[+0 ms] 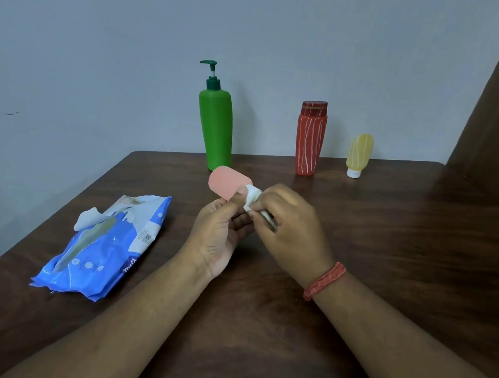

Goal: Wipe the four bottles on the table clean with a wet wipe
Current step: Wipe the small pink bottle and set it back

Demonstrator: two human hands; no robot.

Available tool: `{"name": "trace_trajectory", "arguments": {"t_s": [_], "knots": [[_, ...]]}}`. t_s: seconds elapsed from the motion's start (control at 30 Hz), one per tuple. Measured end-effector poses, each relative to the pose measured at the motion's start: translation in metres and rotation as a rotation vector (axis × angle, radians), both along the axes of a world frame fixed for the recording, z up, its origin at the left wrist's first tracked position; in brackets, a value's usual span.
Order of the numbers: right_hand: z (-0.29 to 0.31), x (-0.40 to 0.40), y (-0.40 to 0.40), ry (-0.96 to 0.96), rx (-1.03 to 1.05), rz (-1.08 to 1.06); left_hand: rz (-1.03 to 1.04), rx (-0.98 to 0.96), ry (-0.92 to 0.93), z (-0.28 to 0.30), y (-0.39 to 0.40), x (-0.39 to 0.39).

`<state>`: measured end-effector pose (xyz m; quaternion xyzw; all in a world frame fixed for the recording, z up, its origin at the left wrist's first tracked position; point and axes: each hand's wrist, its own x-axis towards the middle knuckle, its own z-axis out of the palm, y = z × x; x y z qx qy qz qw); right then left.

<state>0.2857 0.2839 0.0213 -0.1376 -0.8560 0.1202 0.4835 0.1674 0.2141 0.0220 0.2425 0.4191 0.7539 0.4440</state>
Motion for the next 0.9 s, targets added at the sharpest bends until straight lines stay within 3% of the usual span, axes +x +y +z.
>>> {"name": "trace_trajectory", "arguments": {"t_s": [0.13, 0.27, 0.4, 0.53, 0.57, 0.63, 0.77, 0.9], "knots": [[0.005, 0.003, 0.005, 0.171, -0.113, -0.060, -0.042, 0.002, 0.027, 0.000, 0.001, 0.002], [-0.001, 0.002, 0.000, 0.027, -0.066, -0.002, -0.031, 0.022, -0.015, -0.002, 0.001, -0.002], [0.002, 0.001, 0.005, 0.122, -0.095, -0.050, -0.059, 0.016, -0.018, -0.005, 0.004, -0.006], [-0.003, 0.003, 0.008, -0.134, -0.075, 0.086, -0.007, -0.003, 0.067, -0.008, 0.003, -0.011], [-0.004, 0.002, 0.009, -0.165, -0.073, 0.094, 0.009, -0.018, 0.110, -0.009, 0.002, -0.013], [-0.001, 0.003, 0.017, -0.051, -0.123, 0.025, 0.054, -0.082, 0.251, -0.011, 0.002, -0.018], [0.001, 0.016, 0.038, 0.172, -0.356, -0.116, 0.189, -0.377, 0.878, -0.009, 0.000, -0.032], [-0.011, 0.021, 0.056, 0.183, -0.509, -0.156, 0.122, -0.510, 1.144, -0.014, 0.004, -0.041]]}}
